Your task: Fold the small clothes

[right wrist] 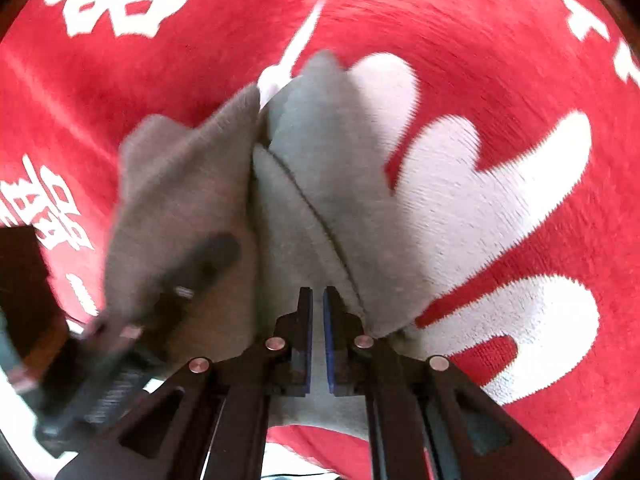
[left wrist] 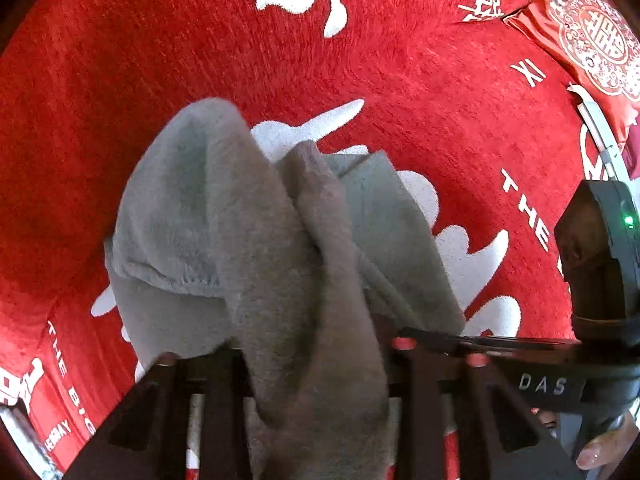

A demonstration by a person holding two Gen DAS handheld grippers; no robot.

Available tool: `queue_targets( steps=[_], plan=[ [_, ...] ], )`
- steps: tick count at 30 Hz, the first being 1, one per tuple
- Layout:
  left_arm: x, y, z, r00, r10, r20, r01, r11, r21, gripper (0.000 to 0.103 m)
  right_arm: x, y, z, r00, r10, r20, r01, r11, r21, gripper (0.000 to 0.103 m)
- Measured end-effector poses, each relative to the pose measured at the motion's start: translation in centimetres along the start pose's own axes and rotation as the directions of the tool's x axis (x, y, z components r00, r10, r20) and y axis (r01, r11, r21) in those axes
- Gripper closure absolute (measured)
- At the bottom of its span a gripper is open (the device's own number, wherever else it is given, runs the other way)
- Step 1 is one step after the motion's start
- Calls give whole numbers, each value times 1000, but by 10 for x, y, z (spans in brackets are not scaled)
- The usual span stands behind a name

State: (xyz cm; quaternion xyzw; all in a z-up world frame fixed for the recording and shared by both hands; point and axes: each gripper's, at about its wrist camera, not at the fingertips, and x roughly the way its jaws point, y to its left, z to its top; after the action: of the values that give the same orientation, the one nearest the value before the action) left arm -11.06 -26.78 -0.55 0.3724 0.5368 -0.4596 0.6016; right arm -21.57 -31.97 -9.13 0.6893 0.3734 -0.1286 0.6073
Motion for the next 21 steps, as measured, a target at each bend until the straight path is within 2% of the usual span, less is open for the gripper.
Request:
queue_targets(
  steps=[1, 3, 4, 8, 9, 10, 13, 14, 15, 17, 18, 20, 21],
  plan=[
    [-8, -2, -1, 999, 6, 33, -6, 1000, -2, 43, -1, -4, 1, 1000, 17, -2, -17, 1000, 10, 95],
    [-22, -2, -3, 997, 18, 77, -19, 1000, 10, 16, -3, -11, 2, 999, 50, -1, -50, 998, 27, 95],
    [-33, -4, -3, 994, 18, 109, -21, 999, 24, 12, -4, -14, 3, 998, 70, 2, -70, 997, 40, 94],
    [-63, 14, -6, 983, 14, 185, -15, 1000, 7, 12, -20, -33, 10, 987, 155, 35, -159, 978, 132, 86],
    [-69, 27, -9, 981, 25, 191, -21, 1000, -22, 12, -23, -38, 12, 980, 189, 56, -196, 967, 166, 74],
    [-70, 40, -14, 982, 38, 188, -29, 998, -50, 12, -27, -44, 11, 971, 226, 75, -237, 952, 195, 55],
    [-62, 81, -30, 984, 104, 141, -83, 985, -152, 12, -43, -63, 9, 922, 363, 134, -386, 884, 264, 26],
    [-56, 92, -35, 987, 114, 111, -94, 980, -173, 12, -41, -65, 11, 908, 393, 142, -418, 867, 273, 25],
    [-46, 107, -42, 990, 121, 70, -104, 973, -207, 12, -39, -63, 14, 903, 408, 134, -429, 861, 273, 25],
    [-33, 125, -54, 990, 139, 25, -127, 957, -260, 12, -31, -52, 22, 916, 392, 84, -400, 884, 240, 25],
    [-27, 131, -60, 990, 138, 4, -131, 951, -280, 12, -32, -41, 25, 932, 359, 53, -362, 909, 204, 25],
    [-16, 139, -72, 992, 119, -33, -124, 938, -323, 12, -22, -20, 29, 975, 222, -19, -219, 971, 96, 31],
    [-13, 139, -75, 993, 111, -37, -117, 935, -336, 12, -18, -7, 30, 991, 120, -51, -120, 993, 16, 63]
  ],
)
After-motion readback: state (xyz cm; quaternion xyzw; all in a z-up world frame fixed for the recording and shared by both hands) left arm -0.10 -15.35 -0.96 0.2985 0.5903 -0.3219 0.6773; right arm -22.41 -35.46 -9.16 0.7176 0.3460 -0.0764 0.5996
